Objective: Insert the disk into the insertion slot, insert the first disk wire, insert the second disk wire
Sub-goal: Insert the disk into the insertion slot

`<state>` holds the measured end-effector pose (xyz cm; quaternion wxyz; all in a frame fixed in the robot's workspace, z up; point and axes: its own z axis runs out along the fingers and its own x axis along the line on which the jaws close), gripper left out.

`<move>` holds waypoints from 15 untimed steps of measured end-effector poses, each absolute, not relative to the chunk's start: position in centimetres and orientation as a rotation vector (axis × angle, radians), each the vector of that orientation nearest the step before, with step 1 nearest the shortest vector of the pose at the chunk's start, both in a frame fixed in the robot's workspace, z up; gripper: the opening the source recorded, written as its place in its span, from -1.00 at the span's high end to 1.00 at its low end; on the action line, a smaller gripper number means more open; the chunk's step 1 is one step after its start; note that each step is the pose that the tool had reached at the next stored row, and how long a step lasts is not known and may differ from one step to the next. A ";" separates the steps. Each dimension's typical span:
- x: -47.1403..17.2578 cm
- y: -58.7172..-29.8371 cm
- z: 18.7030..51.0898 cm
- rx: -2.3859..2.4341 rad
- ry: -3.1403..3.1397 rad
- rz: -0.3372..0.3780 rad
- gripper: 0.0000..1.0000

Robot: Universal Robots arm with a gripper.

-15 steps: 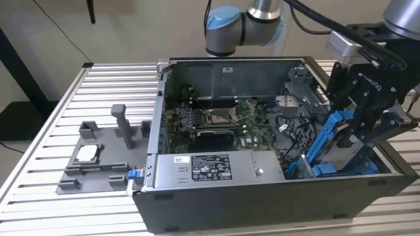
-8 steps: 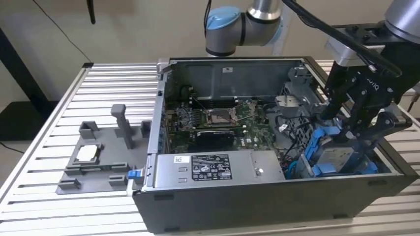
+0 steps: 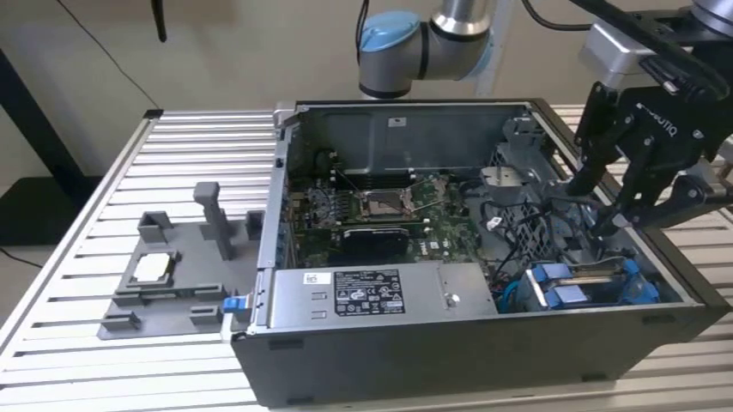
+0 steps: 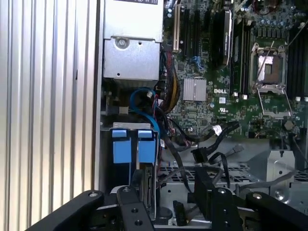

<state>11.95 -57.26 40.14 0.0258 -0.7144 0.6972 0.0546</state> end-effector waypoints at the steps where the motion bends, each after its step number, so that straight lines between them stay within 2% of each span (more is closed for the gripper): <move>1: 11.9 -57.2 40.1 -2.207 2.153 0.163 -0.10; 10: 11.9 -56.3 40.0 -2.162 2.091 0.020 -0.10; 15: 12.0 -56.3 39.9 -2.158 2.085 0.008 -0.10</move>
